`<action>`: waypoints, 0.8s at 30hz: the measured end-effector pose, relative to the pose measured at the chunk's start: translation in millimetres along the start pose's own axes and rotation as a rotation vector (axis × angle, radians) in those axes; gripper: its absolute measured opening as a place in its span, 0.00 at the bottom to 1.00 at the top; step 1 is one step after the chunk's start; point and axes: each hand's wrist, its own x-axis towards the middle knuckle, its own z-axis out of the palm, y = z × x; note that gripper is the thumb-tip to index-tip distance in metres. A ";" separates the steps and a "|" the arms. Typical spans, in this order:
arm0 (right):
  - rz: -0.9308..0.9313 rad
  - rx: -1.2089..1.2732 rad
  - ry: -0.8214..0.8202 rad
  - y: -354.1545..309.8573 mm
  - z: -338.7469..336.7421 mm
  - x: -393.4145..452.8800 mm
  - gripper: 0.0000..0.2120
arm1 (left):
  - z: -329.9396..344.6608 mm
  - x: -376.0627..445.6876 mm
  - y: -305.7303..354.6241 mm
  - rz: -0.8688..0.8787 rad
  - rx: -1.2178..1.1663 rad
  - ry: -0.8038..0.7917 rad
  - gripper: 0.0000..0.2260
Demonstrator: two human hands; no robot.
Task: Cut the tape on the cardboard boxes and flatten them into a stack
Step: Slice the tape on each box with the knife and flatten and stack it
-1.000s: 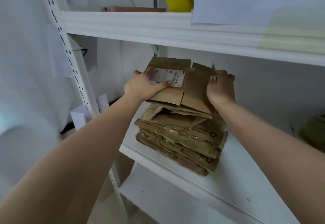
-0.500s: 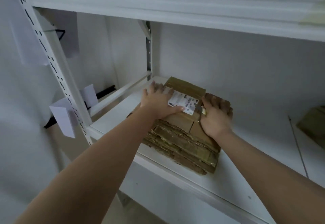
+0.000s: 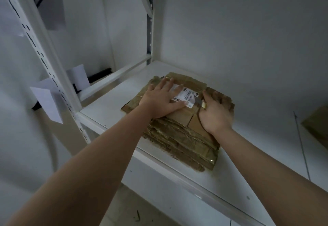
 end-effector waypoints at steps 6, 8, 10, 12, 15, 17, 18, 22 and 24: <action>-0.016 0.089 0.121 7.0 11.6 -6.1 0.25 | 4.1 -5.4 -1.0 0.027 -0.010 0.043 0.33; -0.019 0.173 0.165 9.0 13.9 -8.4 0.24 | 5.6 -5.3 -0.2 0.033 0.002 0.048 0.33; -0.019 0.239 0.179 10.5 14.3 -12.3 0.24 | 5.5 -6.2 0.7 0.032 0.009 0.042 0.33; -0.024 0.335 0.232 10.4 12.3 -17.4 0.25 | 4.2 -8.0 1.8 0.027 0.017 0.042 0.35; 0.004 0.470 0.317 9.5 9.0 -19.7 0.23 | -0.4 -9.5 4.8 0.033 0.030 0.016 0.40; 0.011 0.429 0.342 9.2 10.1 -21.9 0.22 | -3.8 -11.5 7.8 0.035 0.046 -0.011 0.43; 0.018 0.400 0.358 8.9 10.7 -22.5 0.22 | -5.8 -11.7 8.9 0.032 0.059 -0.015 0.44; 0.117 0.327 0.401 9.5 7.7 -28.9 0.20 | -16.6 -14.5 17.5 0.011 0.142 -0.035 0.46; 0.131 0.376 0.388 8.5 1.2 -31.5 0.20 | -22.1 -15.1 24.7 -0.005 0.193 -0.056 0.43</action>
